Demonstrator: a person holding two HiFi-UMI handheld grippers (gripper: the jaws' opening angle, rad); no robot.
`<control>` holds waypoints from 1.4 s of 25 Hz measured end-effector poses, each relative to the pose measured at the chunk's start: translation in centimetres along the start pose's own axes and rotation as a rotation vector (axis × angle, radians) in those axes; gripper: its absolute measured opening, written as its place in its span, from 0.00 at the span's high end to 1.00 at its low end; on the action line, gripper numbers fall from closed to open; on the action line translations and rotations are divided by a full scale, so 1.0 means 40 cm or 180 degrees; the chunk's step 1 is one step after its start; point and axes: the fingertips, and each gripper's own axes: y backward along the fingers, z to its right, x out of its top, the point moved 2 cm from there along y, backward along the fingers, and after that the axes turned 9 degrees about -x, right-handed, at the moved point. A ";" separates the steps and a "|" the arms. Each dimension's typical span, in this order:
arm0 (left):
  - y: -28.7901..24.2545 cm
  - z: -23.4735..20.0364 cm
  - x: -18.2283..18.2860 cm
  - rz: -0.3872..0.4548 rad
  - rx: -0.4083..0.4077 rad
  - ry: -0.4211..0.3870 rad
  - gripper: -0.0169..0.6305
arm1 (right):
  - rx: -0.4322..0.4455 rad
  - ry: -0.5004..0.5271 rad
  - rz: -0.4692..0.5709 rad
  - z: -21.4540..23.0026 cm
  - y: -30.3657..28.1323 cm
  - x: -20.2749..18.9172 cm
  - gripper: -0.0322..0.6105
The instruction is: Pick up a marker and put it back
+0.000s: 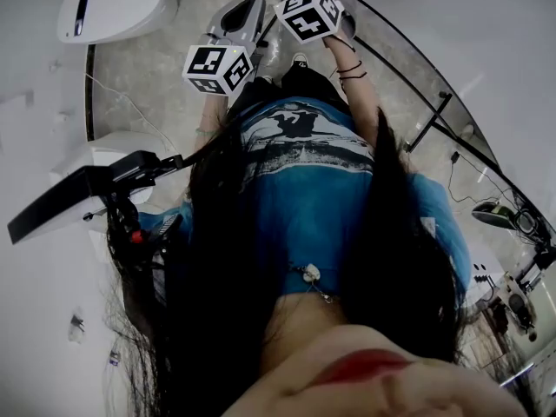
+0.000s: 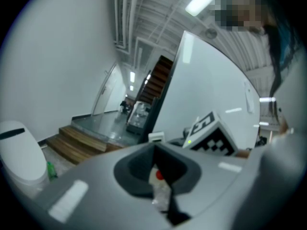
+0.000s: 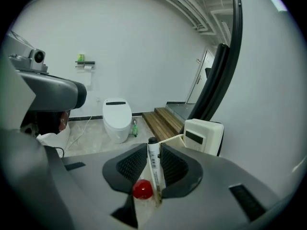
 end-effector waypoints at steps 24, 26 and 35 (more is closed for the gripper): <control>-0.010 0.036 -0.041 -0.0128 -0.0297 -0.0039 0.97 | -0.0398 -0.1236 0.1257 0.169 0.296 0.063 0.84; -0.015 0.045 -0.040 -0.0139 -0.0351 -0.0050 0.97 | -0.0444 -0.1302 0.1323 0.182 0.322 0.062 0.84; -0.022 0.055 -0.047 -0.0250 -0.0420 -0.0117 0.98 | -0.0490 -0.1446 0.1444 0.194 0.356 0.062 0.84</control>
